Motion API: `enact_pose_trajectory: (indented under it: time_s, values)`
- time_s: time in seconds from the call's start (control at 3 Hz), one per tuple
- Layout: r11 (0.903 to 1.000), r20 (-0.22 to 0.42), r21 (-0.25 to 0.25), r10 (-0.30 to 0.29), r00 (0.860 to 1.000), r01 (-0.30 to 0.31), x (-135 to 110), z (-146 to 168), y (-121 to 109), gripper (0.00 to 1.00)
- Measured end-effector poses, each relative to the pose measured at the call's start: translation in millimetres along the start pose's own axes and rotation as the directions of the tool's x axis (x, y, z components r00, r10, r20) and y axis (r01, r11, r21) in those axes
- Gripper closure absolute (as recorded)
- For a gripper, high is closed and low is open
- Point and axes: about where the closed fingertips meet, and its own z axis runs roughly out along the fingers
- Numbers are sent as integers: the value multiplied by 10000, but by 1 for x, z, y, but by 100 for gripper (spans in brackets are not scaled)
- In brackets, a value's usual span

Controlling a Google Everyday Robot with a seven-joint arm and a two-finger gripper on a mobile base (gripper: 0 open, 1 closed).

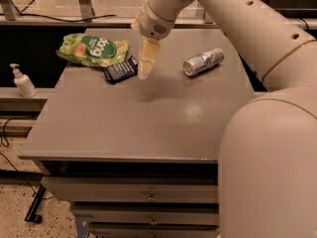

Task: Move rxbar blueberry near green rice chip bag

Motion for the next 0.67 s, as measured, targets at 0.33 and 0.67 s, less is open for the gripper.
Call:
enact_pose_trajectory:
  time_s: [0.33,0.67]
  values:
    - [9951,1051,522,779,9914,-837,27,-60,25,0]
    - [9797,2308,1051,1432,9624,-1710,57,-110,54,0]
